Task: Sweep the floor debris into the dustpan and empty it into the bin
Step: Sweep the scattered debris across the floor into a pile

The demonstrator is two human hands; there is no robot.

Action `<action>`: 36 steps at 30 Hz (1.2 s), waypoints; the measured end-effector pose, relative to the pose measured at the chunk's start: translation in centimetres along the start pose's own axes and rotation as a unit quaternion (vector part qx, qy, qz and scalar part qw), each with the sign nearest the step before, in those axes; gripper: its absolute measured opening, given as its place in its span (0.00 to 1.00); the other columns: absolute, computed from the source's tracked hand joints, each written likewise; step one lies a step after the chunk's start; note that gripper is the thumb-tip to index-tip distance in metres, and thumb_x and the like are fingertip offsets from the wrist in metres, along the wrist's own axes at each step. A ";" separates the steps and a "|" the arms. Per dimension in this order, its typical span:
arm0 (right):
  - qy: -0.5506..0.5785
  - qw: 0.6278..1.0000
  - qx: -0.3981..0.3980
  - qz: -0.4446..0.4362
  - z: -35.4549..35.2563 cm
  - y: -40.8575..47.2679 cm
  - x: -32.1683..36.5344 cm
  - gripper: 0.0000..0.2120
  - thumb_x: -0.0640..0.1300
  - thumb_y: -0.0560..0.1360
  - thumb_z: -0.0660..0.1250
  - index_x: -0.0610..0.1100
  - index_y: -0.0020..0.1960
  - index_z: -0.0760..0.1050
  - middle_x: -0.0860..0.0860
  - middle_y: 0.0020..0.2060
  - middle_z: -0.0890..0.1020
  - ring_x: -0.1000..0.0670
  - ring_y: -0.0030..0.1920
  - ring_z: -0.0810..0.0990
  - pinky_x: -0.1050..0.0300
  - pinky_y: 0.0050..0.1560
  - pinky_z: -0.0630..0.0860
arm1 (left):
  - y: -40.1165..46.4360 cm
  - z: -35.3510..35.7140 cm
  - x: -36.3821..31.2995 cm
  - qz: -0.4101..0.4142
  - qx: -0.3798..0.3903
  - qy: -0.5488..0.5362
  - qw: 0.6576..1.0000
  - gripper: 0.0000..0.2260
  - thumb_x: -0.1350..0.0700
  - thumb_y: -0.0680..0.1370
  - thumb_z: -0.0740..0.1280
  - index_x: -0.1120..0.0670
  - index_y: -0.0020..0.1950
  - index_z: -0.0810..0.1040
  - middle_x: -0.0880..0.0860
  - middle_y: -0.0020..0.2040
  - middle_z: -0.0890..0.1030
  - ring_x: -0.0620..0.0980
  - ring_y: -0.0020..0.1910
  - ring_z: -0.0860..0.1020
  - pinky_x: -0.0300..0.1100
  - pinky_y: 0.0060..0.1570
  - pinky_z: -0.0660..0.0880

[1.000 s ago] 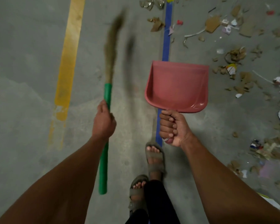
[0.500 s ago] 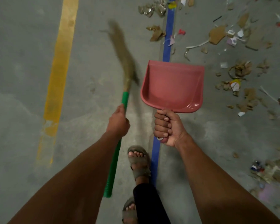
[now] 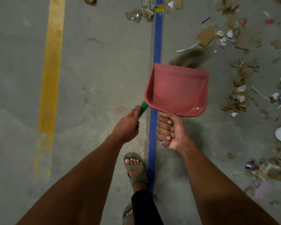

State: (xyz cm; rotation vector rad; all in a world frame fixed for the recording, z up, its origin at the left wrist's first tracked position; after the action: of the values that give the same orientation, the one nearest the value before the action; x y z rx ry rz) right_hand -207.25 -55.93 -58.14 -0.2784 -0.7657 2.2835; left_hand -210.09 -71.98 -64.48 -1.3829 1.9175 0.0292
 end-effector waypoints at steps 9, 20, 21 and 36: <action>-0.006 1.000 -0.005 0.004 0.5 0.4 0.2 0.20 0.44 0.80 0.57 0.49 0.29 0.63 0.55 0.19 0.55 0.55 0.17 0.51 0.65 0.19 0.55 | -3.0 -6.6 8.2 -0.411 -0.237 -0.141 0.869 0.26 0.58 0.81 0.63 0.59 0.79 0.62 0.63 0.70 0.74 0.65 0.64 0.77 0.57 0.65 0.75; -0.008 1.000 -0.004 0.004 0.1 0.8 0.4 0.19 0.44 0.81 0.56 0.50 0.32 0.57 0.55 0.19 0.56 0.55 0.17 0.52 0.65 0.18 0.56 | 1.6 0.2 0.0 -0.124 0.064 -0.030 0.990 0.34 0.64 0.77 0.65 0.53 0.82 0.59 0.61 0.72 0.75 0.63 0.63 0.78 0.51 0.62 0.75; -0.009 1.000 -0.010 0.002 0.1 0.8 0.6 0.19 0.44 0.81 0.57 0.50 0.32 0.58 0.55 0.19 0.55 0.55 0.17 0.52 0.65 0.18 0.56 | 2.2 0.7 -1.2 -0.072 0.106 -0.013 0.992 0.36 0.65 0.76 0.64 0.51 0.83 0.58 0.60 0.74 0.73 0.63 0.66 0.77 0.50 0.64 0.75; -0.034 0.999 -0.039 0.005 4.6 2.0 2.7 0.20 0.44 0.80 0.56 0.49 0.29 0.61 0.55 0.19 0.53 0.55 0.17 0.50 0.66 0.18 0.54 | -0.7 -10.3 5.6 -0.197 -0.157 -0.024 0.968 0.32 0.62 0.80 0.63 0.60 0.83 0.55 0.63 0.77 0.65 0.67 0.62 0.77 0.58 0.63 0.75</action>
State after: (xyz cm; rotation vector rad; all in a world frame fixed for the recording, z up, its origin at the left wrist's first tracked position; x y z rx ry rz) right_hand -212.14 -57.26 -55.63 -0.2425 -0.8919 2.2844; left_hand -215.96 -81.12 -60.15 -1.9368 1.6142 0.1781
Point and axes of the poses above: each hand's wrist, its own y-axis towards the middle knuckle, its own z-axis out of the palm, x = y × z, the point moved 5 cm from there along y, towards the middle knuckle
